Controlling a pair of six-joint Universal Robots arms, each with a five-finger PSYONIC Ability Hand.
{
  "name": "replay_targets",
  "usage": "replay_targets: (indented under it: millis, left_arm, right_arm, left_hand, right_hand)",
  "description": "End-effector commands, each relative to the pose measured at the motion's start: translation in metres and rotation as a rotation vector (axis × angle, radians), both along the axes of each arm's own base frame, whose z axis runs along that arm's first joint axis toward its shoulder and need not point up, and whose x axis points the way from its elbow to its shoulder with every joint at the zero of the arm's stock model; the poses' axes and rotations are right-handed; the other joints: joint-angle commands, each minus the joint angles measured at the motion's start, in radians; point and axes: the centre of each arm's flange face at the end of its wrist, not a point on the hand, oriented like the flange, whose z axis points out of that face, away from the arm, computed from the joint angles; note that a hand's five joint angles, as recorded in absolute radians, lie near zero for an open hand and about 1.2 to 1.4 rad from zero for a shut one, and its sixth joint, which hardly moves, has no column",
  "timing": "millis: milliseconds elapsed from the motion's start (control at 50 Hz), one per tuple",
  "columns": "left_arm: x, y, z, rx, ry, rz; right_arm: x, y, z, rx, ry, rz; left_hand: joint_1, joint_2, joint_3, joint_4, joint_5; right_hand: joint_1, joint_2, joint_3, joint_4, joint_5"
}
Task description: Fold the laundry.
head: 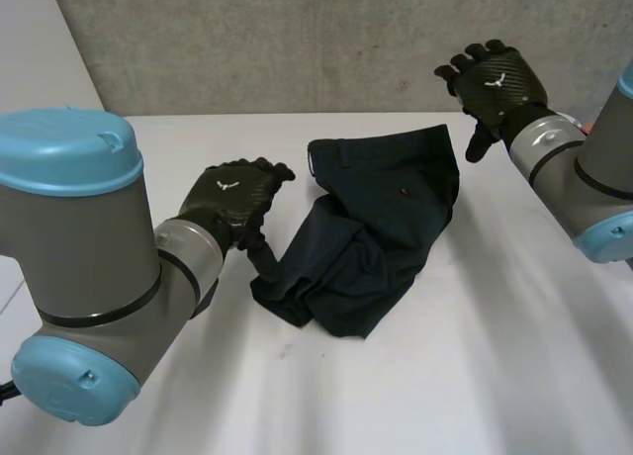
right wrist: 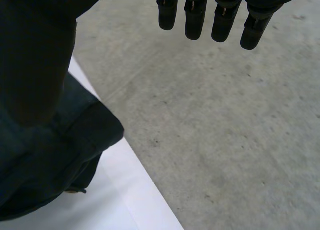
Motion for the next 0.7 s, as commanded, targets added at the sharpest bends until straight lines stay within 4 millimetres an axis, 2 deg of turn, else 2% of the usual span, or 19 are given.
replay_targets:
  millis: [20,120,160,180,280,360,460,500,560,580,620,640,700]
  left_arm:
    - [0.000,0.011,-0.013,0.055,-0.073,-0.001]
    - [-0.016,0.009,-0.032,0.041,-0.112,-0.041]
    - [-0.024,0.007,-0.039,0.030,-0.124,-0.057]
    - [-0.030,0.004,-0.046,0.021,-0.135,-0.071]
    - [-0.046,-0.005,-0.071,0.025,-0.175,-0.104]
    - [-0.065,-0.004,-0.090,-0.010,-0.207,-0.167]
    - [-0.084,-0.016,-0.101,-0.113,-0.224,-0.202]
    - [-0.091,-0.021,-0.105,-0.151,-0.235,-0.215]
    - [-0.095,-0.027,-0.110,-0.177,-0.250,-0.213]
    - [-0.094,-0.032,-0.112,-0.178,-0.263,-0.201]
    - [-0.091,-0.037,-0.110,-0.175,-0.276,-0.181]
    - [-0.089,-0.037,-0.107,-0.173,-0.279,-0.169]
    - [-0.076,-0.043,-0.073,-0.198,-0.262,-0.079]
  right_arm:
    - [0.018,0.013,-0.006,-0.037,0.186,0.161]
    - [0.030,0.009,-0.031,-0.074,0.343,0.215]
    - [0.027,0.002,-0.040,-0.086,0.403,0.181]
    - [0.024,-0.005,-0.050,-0.088,0.459,0.146]
    - [0.019,-0.016,-0.085,-0.086,0.594,0.119]
    - [0.018,-0.025,-0.107,-0.117,0.617,0.136]
    - [0.023,-0.043,-0.127,-0.188,0.568,0.117]
    - [0.025,-0.050,-0.137,-0.212,0.543,0.107]
    - [0.025,-0.056,-0.143,-0.224,0.521,0.095]
    - [0.024,-0.059,-0.147,-0.222,0.515,0.091]
    - [0.023,-0.060,-0.146,-0.223,0.511,0.090]
    - [0.022,-0.059,-0.141,-0.227,0.513,0.088]
    - [0.019,-0.053,-0.129,-0.219,0.508,0.089]
  left_hand:
    - [-0.028,-0.027,-0.030,-0.026,-0.048]
    - [-0.028,-0.027,-0.030,-0.026,-0.048]
    - [-0.028,-0.027,-0.030,-0.026,-0.048]
    - [-0.028,-0.027,-0.030,-0.026,-0.048]
    - [-0.028,-0.027,-0.030,-0.026,-0.048]
    - [-0.028,-0.027,-0.030,-0.026,-0.048]
    - [-0.028,-0.027,-0.030,-0.026,-0.048]
    - [0.119,0.120,0.117,0.120,0.098]
    - [0.432,0.434,0.430,0.434,0.412]
    - [0.777,0.778,0.775,0.778,0.756]
    - [1.145,1.147,1.143,1.147,1.125]
    - [1.193,1.195,1.191,1.195,1.173]
    - [1.194,1.195,1.192,1.195,1.173]
  right_hand:
    - [-0.041,-0.032,-0.029,-0.029,-0.047]
    - [-0.041,-0.032,-0.029,-0.029,-0.047]
    - [-0.041,-0.032,-0.029,-0.029,-0.047]
    - [-0.041,-0.032,-0.029,-0.029,-0.047]
    - [-0.041,-0.032,-0.029,-0.029,-0.047]
    - [-0.041,-0.032,-0.029,-0.029,-0.047]
    - [-0.041,-0.032,-0.029,-0.029,-0.047]
    - [-0.021,-0.012,-0.010,-0.009,-0.027]
    - [0.158,0.167,0.170,0.170,0.152]
    - [0.531,0.540,0.542,0.543,0.525]
    - [1.160,1.168,1.171,1.171,1.154]
    - [1.181,1.190,1.192,1.192,1.175]
    - [1.181,1.190,1.193,1.193,1.175]
